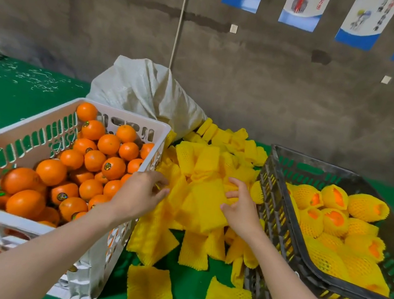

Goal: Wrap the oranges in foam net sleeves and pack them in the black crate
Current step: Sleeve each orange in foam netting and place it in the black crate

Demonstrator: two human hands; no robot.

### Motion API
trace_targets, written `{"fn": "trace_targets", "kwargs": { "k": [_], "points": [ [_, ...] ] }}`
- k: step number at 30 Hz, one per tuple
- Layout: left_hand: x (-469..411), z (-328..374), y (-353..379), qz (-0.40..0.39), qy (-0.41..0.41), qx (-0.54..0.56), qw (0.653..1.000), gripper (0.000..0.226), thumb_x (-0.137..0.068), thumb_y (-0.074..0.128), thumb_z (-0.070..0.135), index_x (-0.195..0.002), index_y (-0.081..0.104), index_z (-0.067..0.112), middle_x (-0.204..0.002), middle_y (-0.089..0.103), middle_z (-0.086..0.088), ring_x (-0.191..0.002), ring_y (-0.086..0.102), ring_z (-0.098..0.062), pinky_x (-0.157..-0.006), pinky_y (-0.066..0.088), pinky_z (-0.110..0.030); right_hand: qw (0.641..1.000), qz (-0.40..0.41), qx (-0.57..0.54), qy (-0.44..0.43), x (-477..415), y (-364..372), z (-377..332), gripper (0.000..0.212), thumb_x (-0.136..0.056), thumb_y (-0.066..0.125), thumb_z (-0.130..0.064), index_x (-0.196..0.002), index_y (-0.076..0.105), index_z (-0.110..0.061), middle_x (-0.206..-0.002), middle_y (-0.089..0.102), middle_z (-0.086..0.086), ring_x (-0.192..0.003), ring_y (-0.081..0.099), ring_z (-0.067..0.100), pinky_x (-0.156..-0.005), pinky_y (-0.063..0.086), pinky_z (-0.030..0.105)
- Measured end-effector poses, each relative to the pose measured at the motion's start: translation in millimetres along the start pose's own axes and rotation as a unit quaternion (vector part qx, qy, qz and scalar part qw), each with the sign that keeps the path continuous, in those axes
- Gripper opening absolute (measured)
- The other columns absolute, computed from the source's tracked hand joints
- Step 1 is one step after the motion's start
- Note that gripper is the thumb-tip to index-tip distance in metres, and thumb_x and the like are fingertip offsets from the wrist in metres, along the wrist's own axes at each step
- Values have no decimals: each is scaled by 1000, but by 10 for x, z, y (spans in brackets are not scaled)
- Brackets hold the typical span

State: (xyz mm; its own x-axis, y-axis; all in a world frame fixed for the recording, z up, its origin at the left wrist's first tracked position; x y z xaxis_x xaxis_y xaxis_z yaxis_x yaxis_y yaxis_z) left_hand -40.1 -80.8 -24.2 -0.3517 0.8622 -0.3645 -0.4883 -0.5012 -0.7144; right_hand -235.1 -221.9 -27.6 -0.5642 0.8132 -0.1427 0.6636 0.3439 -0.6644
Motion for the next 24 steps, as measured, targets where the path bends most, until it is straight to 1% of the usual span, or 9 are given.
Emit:
{"fn": "trace_targets", "kwargs": {
  "k": [4,7,8,12,15,17,19,22,24],
  "points": [
    [-39,74,-9,-57,-136,162,976,46,-91,61,34,-129,49,13,-112,59,4,-91,58,-11,-76,50,-25,993,-19,-109,-50,123,90,-354,58,-89,59,-6,-136,33,-28,-106,48,-2,-79,55,18,-54,42,12],
    [-37,115,-48,-114,-243,439,858,33,-87,66,23,-112,57,3,-105,65,-11,-88,63,-25,-67,55,-32,983,-56,-166,-51,191,177,-539,58,-88,59,-5,-134,33,-29,-112,48,6,-85,56,24,-59,42,16],
    [-33,112,-67,-96,-230,466,849,28,-86,66,17,-107,62,-1,-104,67,-17,-88,64,-28,-65,55,-33,985,-62,-152,-56,207,209,-593,59,-88,60,-5,-135,33,-28,-114,47,6,-84,56,21,-60,43,16],
    [5,104,-201,17,-88,219,972,13,-86,68,14,-89,69,1,-86,69,-18,-77,64,-28,-67,52,-42,984,-10,8,-179,212,356,-813,61,-87,63,-15,-139,35,-28,-132,37,-12,-118,39,3,-97,34,17],
    [70,81,-271,60,-18,105,992,20,-84,66,13,-79,60,-5,-71,57,-22,-61,46,-24,-53,32,-33,966,22,34,-254,142,524,-1004,34,-88,61,-17,-122,54,-19,-120,50,-9,-116,43,7,-92,24,2],
    [77,40,-346,71,-29,104,992,22,-85,66,16,-78,59,-4,-70,56,-21,-60,47,-25,-51,31,-32,961,88,29,-262,63,642,-1100,18,-87,63,-13,-105,60,-11,-101,56,-5,-97,51,11,-80,29,2],
    [35,-13,-492,38,-75,237,968,29,-87,65,24,-78,59,-2,-73,55,-23,-64,49,-32,-56,37,-39,954,127,-9,-271,-8,746,-1210,9,-88,61,-10,-97,59,-8,-87,55,-7,-82,48,5,-69,33,9],
    [-174,-293,-758,16,-190,448,873,41,-95,51,40,-69,67,12,-64,59,-7,-55,53,-16,-54,42,-23,958,113,-117,-236,-166,904,-1354,11,-91,54,-6,-91,53,-17,-78,52,-11,-72,46,3,-64,36,19],
    [-313,-579,-900,60,-238,406,880,37,-96,50,28,-67,68,15,-58,60,-2,-44,53,-10,-45,41,-20,961,71,-187,-189,-270,1033,-1430,16,-93,50,-4,-89,51,-20,-80,54,-2,-76,49,9,-67,40,22]
  ]
}}
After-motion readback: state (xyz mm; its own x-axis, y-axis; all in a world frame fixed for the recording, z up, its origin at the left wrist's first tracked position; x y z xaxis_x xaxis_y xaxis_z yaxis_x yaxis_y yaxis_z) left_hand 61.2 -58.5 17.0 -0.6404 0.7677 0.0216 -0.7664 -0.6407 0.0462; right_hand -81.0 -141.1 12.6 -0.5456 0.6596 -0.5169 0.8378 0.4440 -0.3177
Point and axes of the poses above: each hand's wrist, its own x-axis away from the middle knuckle, its own y-axis out of the palm, z = x × y, the point moved 1 cm from there along -x, towards the middle knuckle
